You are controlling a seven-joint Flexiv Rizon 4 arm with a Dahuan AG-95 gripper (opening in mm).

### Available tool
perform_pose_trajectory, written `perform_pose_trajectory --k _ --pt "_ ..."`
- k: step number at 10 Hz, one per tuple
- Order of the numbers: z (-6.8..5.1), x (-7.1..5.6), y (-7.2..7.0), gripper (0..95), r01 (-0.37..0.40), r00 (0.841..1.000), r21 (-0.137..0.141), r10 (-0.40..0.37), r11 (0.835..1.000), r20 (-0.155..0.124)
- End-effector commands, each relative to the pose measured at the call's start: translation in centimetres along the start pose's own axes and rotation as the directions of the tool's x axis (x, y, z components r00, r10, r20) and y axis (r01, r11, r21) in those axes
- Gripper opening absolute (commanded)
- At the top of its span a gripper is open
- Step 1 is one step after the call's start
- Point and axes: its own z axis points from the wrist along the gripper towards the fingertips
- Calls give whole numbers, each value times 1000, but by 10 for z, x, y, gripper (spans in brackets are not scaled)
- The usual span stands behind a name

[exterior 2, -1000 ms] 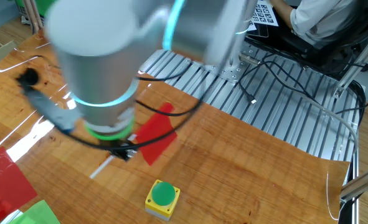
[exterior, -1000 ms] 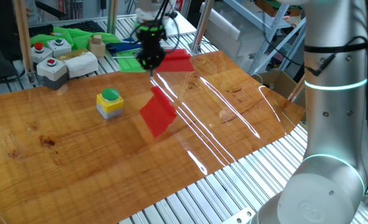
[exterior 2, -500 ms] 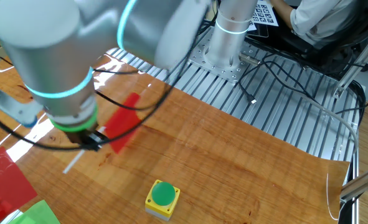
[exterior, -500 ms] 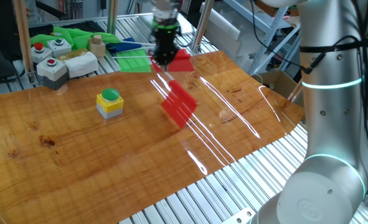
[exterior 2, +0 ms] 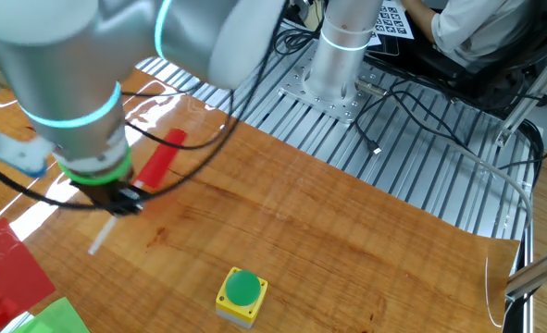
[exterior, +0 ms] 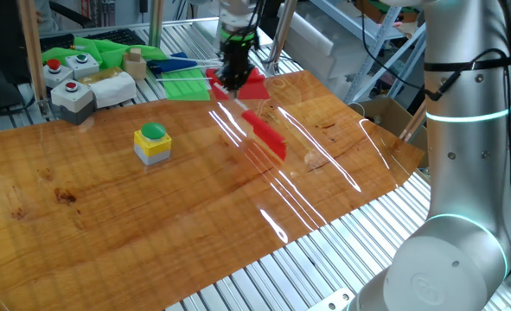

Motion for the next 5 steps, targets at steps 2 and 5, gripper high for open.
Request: perform_pose_trajectory --k 2,5 --pt "2 10 41 0 -134 991 -91 134 987 2" --pt "11 13 58 0 -132 991 -89 132 987 2"
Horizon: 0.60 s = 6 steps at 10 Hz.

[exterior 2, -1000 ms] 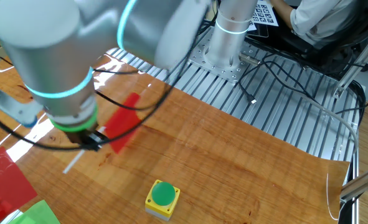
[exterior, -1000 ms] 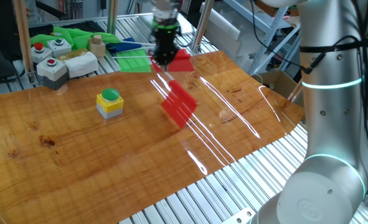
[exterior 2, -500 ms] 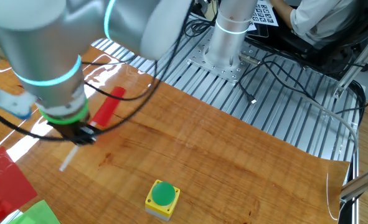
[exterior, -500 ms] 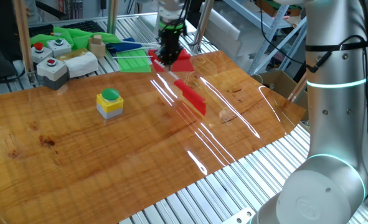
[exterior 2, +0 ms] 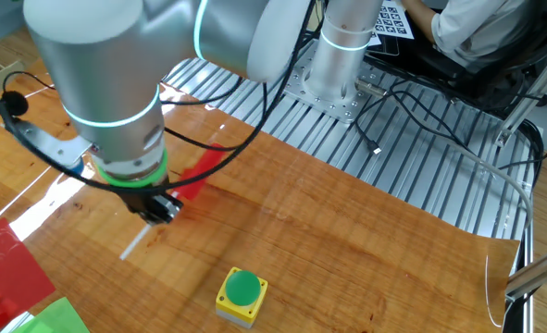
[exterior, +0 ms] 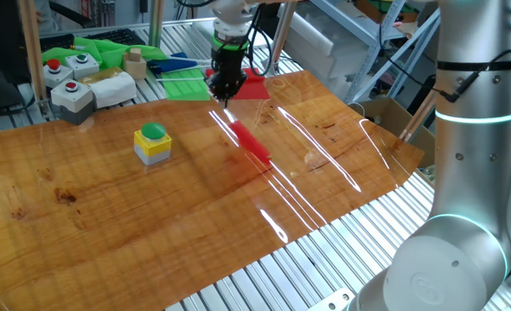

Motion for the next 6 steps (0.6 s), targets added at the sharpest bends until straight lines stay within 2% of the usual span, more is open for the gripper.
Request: perform_pose_trajectory --k 1,6 --pt "8 3 10 0 -8 1000 -2 8 1000 4" --pt "24 1 22 0 -4 1000 23 4 1000 8"
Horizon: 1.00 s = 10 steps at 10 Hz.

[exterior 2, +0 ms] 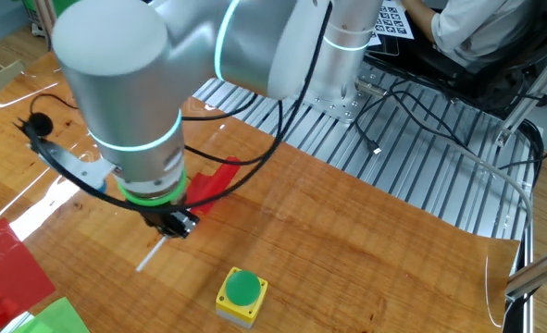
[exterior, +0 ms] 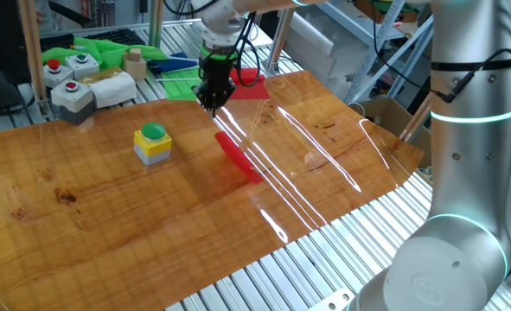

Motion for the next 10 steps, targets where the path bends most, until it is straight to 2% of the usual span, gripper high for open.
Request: perform_pose_trajectory --k 1,4,5,7,8,10 --pt "8 0 2 0 9 1000 0 -9 1000 -1" --pt "28 5 -2 0 42 999 -4 -42 999 9" --pt "32 6 -4 190 53 999 3 -53 999 12" --pt "44 10 -5 190 54 998 3 -54 999 25" --pt "47 10 -6 380 53 998 2 -53 999 27" --pt "56 7 -7 380 48 998 14 -48 999 28"
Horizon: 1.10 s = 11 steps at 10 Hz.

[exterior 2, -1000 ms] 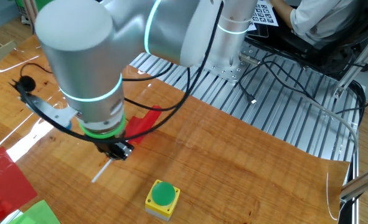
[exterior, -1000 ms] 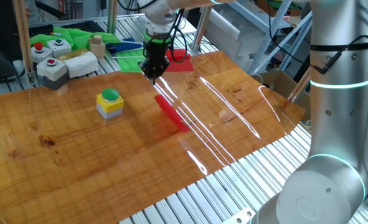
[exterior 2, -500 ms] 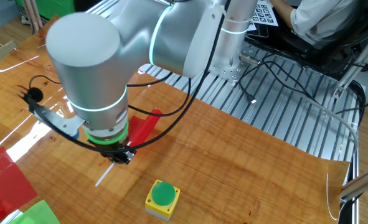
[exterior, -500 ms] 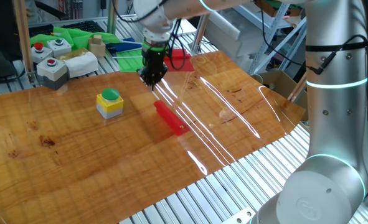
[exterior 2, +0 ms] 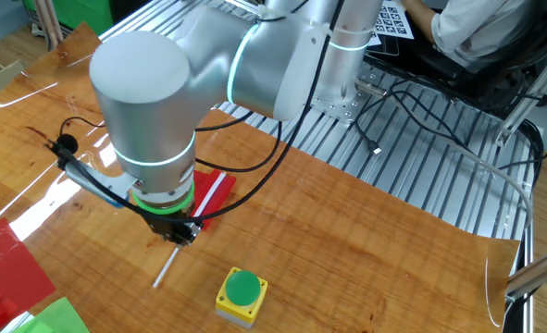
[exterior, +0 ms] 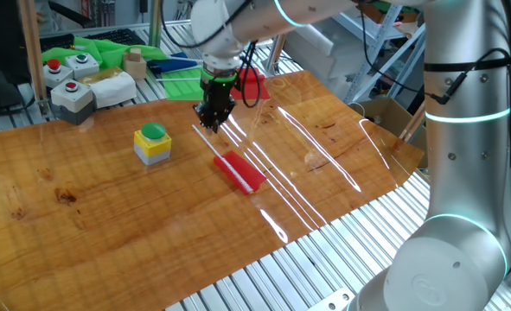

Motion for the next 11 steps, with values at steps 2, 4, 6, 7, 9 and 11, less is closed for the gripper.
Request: perform_pose_trajectory --k 2,4,6,7,9,11 --pt "5 -3 -1 570 -10 1000 25 10 1000 -12" --pt "4 -3 -1 760 2 1000 67 -1 998 -25" --pt "4 -2 -1 950 20 998 84 -15 996 -56" --pt "4 -2 -1 950 25 998 85 -20 996 -61" --pt "4 -2 -1 950 16 997 89 -9 996 -72" --pt "4 -2 -1 950 3 996 91 6 996 -92"
